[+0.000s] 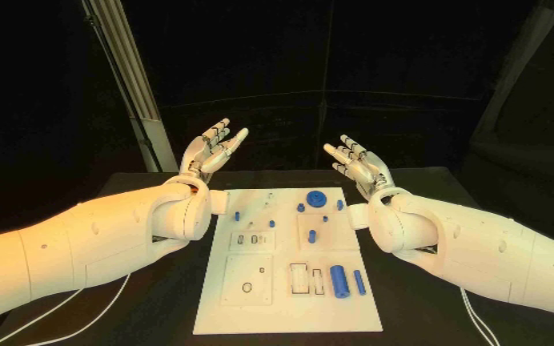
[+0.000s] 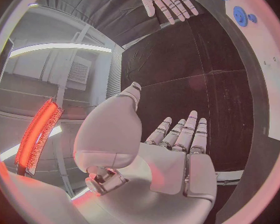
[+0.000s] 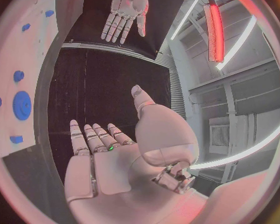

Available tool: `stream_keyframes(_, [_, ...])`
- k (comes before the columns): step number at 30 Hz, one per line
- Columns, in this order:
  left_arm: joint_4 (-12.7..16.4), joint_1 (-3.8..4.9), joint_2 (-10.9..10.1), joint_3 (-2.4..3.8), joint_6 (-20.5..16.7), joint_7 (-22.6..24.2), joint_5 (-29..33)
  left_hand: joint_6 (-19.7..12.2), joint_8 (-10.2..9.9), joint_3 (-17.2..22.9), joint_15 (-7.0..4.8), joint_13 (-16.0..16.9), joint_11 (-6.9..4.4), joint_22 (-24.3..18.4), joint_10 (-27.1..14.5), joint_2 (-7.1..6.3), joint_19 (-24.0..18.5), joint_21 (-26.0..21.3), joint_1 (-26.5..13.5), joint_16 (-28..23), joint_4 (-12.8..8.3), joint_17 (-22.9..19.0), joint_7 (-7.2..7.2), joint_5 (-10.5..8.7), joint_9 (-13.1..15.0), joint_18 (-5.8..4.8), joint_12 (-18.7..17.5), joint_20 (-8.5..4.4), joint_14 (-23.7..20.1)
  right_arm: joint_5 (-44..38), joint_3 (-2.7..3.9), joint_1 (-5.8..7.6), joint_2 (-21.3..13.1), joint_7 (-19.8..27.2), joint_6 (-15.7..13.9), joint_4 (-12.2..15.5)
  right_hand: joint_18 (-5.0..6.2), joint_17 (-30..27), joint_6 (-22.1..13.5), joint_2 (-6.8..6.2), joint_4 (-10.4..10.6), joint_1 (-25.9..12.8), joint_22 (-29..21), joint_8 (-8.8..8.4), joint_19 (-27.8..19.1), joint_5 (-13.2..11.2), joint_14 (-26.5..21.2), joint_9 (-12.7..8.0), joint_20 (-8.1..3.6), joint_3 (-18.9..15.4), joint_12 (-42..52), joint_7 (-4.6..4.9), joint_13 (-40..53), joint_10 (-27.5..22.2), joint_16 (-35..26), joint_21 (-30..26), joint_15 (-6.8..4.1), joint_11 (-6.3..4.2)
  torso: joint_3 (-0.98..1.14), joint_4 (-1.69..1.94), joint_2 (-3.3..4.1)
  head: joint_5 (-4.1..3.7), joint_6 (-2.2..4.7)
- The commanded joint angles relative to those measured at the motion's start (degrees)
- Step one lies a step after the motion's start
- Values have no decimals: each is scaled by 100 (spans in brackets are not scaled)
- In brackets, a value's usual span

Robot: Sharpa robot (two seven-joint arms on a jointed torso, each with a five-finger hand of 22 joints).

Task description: Assemble the parts on the task board

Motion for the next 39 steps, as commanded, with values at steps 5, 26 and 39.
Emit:
stream_keyframes(5, [-59, 48, 26, -25, 573, 425, 186, 97, 43, 17, 26, 14, 98, 14, 67, -4, 25, 36, 174, 53, 46, 20, 772, 37, 14, 117, 47, 58, 120, -935, 125, -64, 92, -478, 1526, -262, 268, 123, 768, 67, -386, 761, 182, 151, 1001, 23, 1104, 98, 64, 116, 179, 933, 108, 985, 248, 343, 169, 198, 0, 0, 2, 1, 1])
stream_keyframes(26, [225, 56, -447, -30, 901, 395, 210, 3611, 654, -117, -607, 253, -231, 528, 4375, 457, 3858, 1285, 432, 1169, -634, 424, 601, -5, 260, 576, 943, -158, 3683, -3247, 157, 112, -38, -269, 772, -761, 828, 298, 4850, 24, -1342, 1352, 470, 657, 4326, -32, 5843, 301, -385, 532, 622, 494, 255, 5378, 948, 1610, -639, -392, -3, -32, 135, -22, -71])
stream_keyframes(39, [939, 69, -897, -30, 1333, 339, 16, 4202, 583, -36, -849, 250, -444, 421, 5074, 596, 4577, 1249, 568, 1190, -1049, 713, 423, -2, 208, 574, 812, -399, 4457, -6559, 158, 603, 81, -1480, 1401, -933, 822, 663, 5303, -324, -1392, 1427, 1092, 505, 5510, 53, 7514, 304, -979, 771, 512, 296, 288, 6325, 1442, 2898, -1153, -734, -85, 66, 535, -188, 99])
